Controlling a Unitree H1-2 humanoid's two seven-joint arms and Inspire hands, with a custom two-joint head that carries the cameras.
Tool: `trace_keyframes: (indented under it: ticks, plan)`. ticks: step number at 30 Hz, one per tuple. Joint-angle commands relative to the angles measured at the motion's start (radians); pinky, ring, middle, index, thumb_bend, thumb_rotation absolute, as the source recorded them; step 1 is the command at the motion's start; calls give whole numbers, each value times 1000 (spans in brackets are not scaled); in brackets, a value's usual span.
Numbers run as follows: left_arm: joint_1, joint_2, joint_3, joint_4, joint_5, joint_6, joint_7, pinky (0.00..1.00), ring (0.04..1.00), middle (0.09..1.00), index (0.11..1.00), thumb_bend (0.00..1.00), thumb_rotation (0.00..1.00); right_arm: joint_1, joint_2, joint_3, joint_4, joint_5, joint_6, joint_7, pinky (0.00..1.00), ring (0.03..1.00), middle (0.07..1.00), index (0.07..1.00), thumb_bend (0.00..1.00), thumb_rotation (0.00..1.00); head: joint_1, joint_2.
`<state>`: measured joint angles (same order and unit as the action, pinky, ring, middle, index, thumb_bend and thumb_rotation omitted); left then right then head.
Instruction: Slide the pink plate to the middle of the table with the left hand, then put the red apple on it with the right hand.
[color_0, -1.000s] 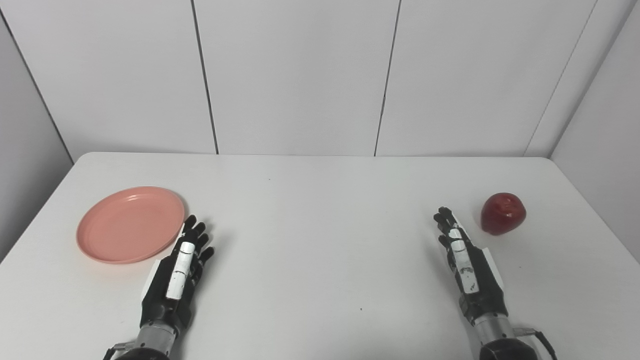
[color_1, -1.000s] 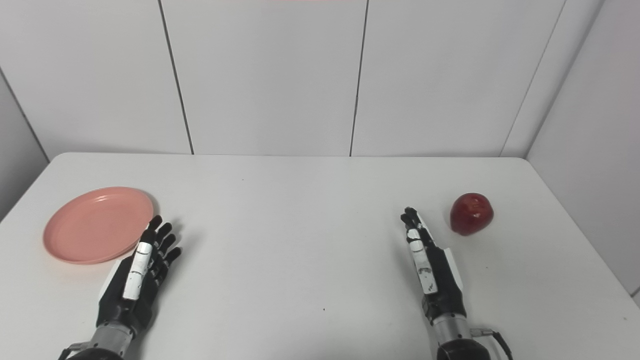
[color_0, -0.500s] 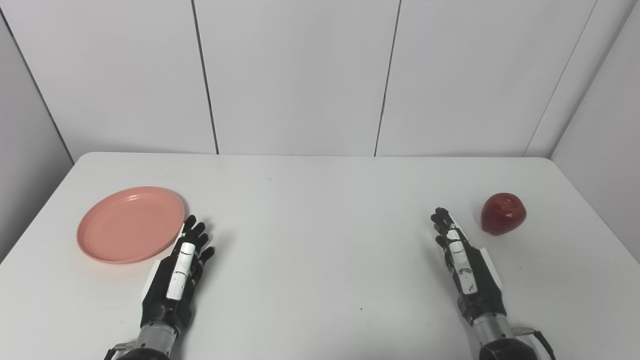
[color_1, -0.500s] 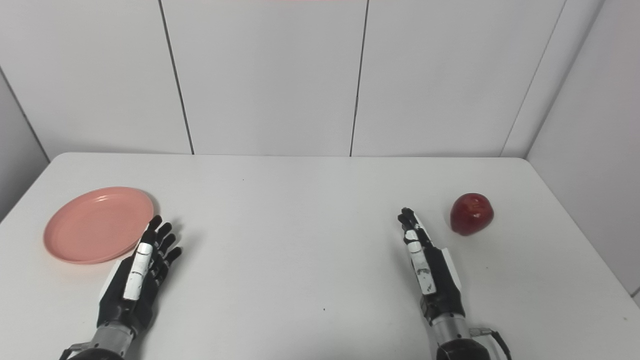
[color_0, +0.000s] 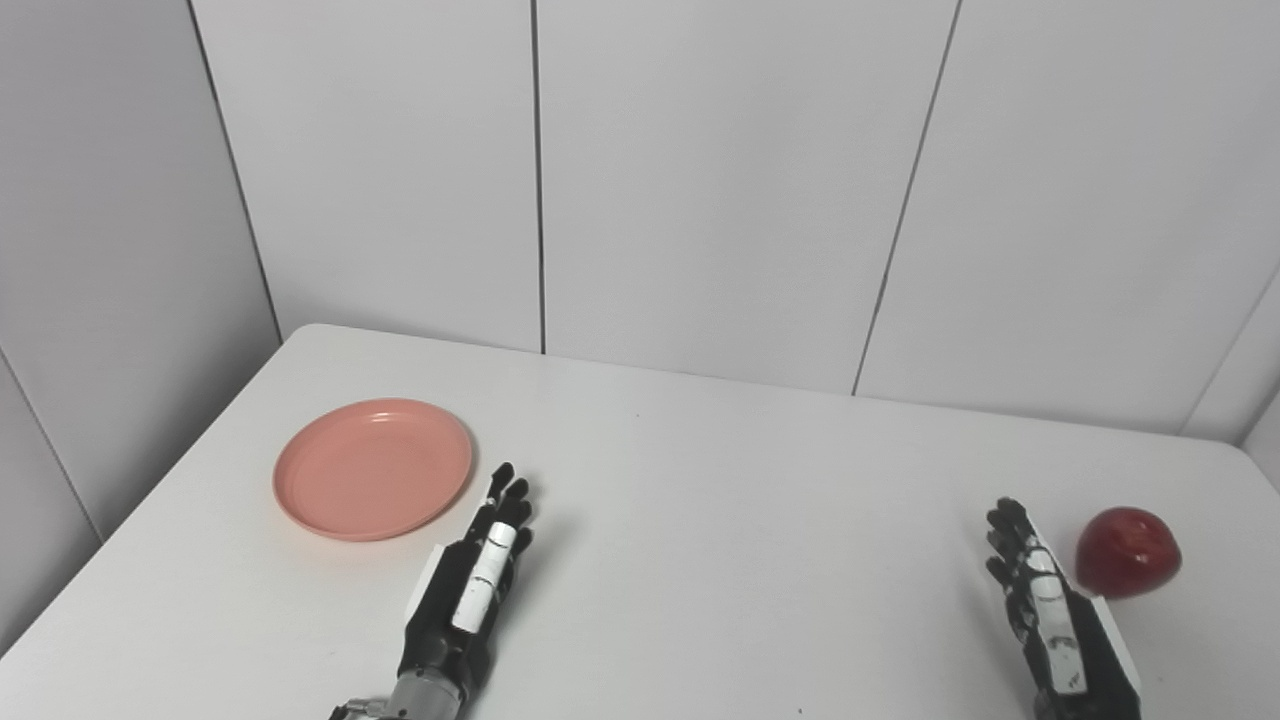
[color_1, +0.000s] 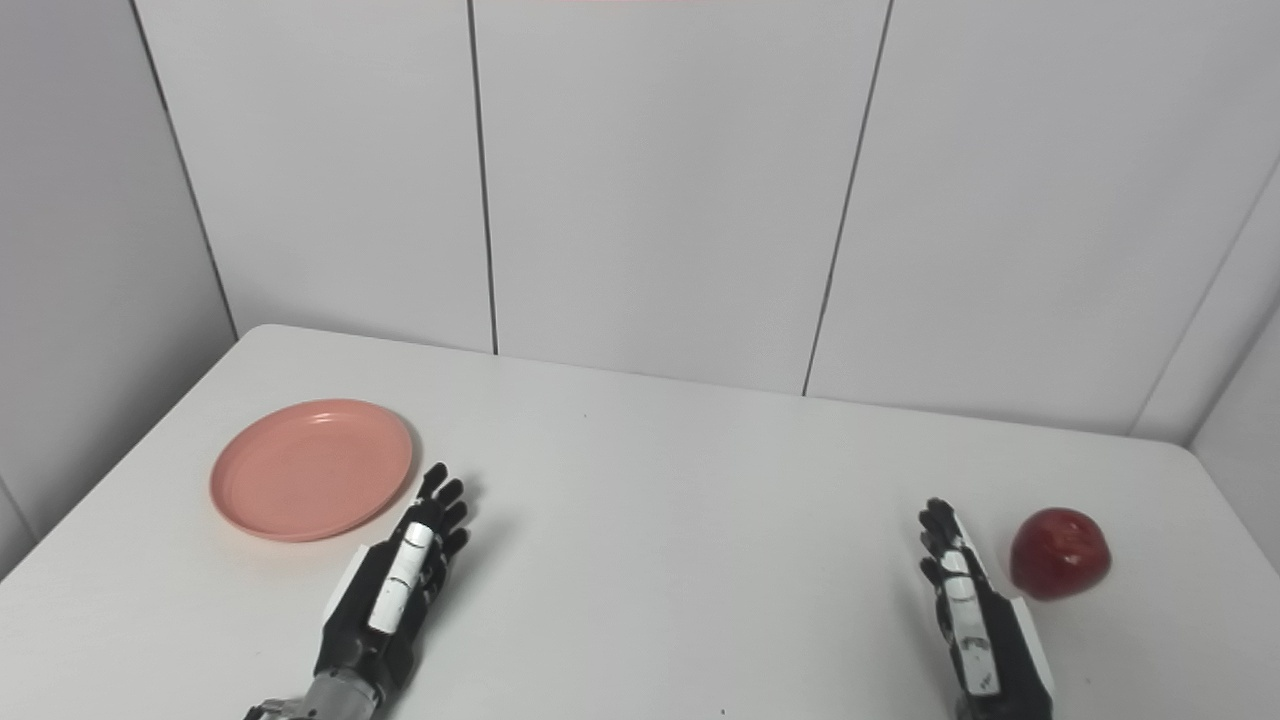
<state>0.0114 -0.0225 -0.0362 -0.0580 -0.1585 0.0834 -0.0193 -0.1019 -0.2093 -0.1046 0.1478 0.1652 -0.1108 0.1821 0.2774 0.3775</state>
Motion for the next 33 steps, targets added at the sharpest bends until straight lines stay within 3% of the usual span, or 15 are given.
trace_keyframes:
  ticks: [1,6,13,25,33]
  plan:
    - [17,-30,-6,33,15,-3,8,1000,1000,1000,1000,744,825,45,-9,-11,93,19,-56,21,1000,1000,977,972,813,1000,-1,0]
    - [11,-56,-11,62,28,-24,12,1000,1000,1000,1000,737,827,35,-22,-21,131,52,-65,47,1000,1000,996,998,797,1000,57,-33]
    - [4,-75,-19,89,56,-48,16,1000,1000,1000,1000,731,821,29,-31,-27,156,72,-79,71,1000,1000,1000,1000,781,1000,85,-55]
    - [9,-78,-18,81,63,-53,11,1000,1000,1000,1000,774,827,31,-26,-28,144,72,-81,79,1000,1000,1000,1000,771,1000,75,-34]
    - [18,-69,-21,43,70,-43,7,1000,1000,1000,1000,734,859,48,-21,-24,116,66,-76,75,1000,1000,997,1000,822,1000,68,-15]
